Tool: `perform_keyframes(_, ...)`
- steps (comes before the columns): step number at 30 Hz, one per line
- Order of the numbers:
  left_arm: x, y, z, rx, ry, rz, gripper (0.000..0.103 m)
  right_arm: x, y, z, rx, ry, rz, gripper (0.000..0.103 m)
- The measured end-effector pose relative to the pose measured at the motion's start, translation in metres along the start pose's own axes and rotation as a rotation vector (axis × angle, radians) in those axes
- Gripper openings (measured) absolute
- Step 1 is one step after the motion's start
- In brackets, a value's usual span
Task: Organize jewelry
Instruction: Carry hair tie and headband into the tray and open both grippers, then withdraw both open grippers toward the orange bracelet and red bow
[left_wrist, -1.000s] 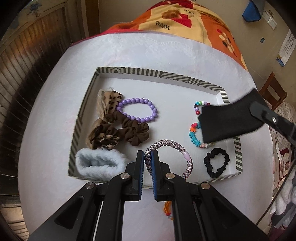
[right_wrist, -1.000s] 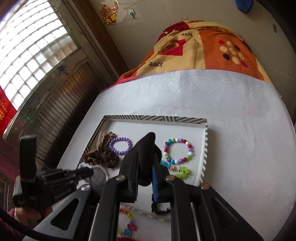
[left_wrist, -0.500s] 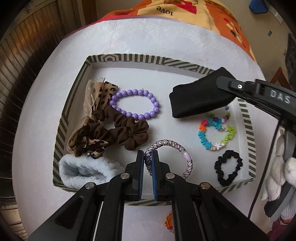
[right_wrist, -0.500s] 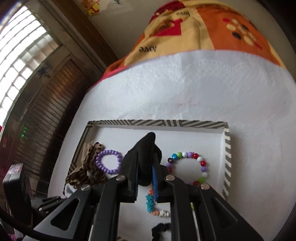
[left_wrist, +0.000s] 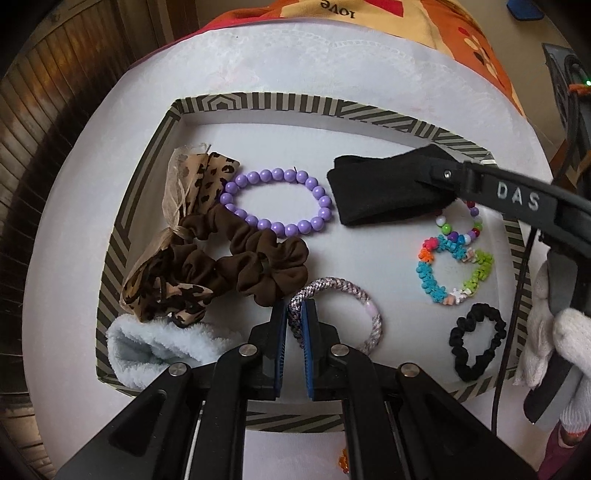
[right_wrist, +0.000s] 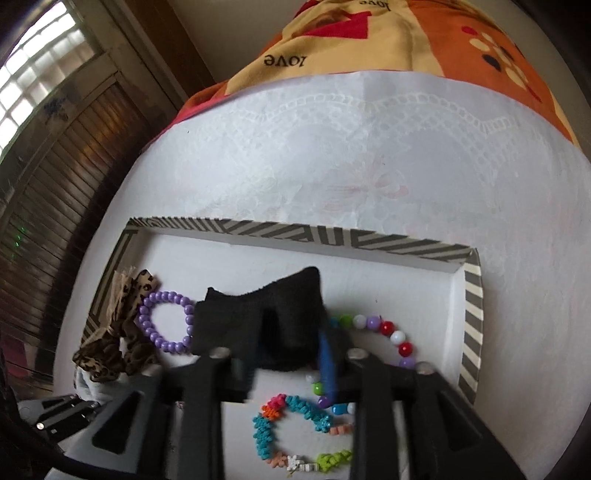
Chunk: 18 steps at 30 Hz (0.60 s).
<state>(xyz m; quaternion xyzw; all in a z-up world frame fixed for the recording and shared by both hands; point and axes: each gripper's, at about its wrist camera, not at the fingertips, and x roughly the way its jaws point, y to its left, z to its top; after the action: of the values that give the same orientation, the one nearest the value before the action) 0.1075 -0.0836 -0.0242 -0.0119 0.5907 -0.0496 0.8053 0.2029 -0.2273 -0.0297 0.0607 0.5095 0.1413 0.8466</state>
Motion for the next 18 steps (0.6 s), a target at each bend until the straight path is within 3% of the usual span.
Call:
perform_keyframes(6, 0.000, -0.001, 0.000, 0.006, -0.004, 0.018, 0.003, -0.010, 0.004, -0.005, -0.020, -0.017, -0.003, 0.046)
perform_keyframes(8, 0.000, -0.002, -0.001, 0.004, -0.001, 0.012, 0.012, -0.015, 0.003, -0.006, -0.011, -0.023, 0.001, 0.048)
perform_keyframes(10, -0.001, 0.000, -0.002, -0.002, -0.001, 0.007, 0.028, -0.020, 0.001, -0.007, -0.007, -0.025, 0.001, 0.049)
perform_keyframes(11, -0.003, 0.000, -0.002, -0.005, -0.004, 0.005, 0.029, -0.023, 0.000, -0.008, -0.004, -0.027, 0.002, 0.049)
perform_keyframes(18, -0.014, 0.002, -0.007, -0.009, -0.011, -0.003, 0.032, -0.042, -0.003, -0.014, 0.015, -0.045, 0.010, 0.049)
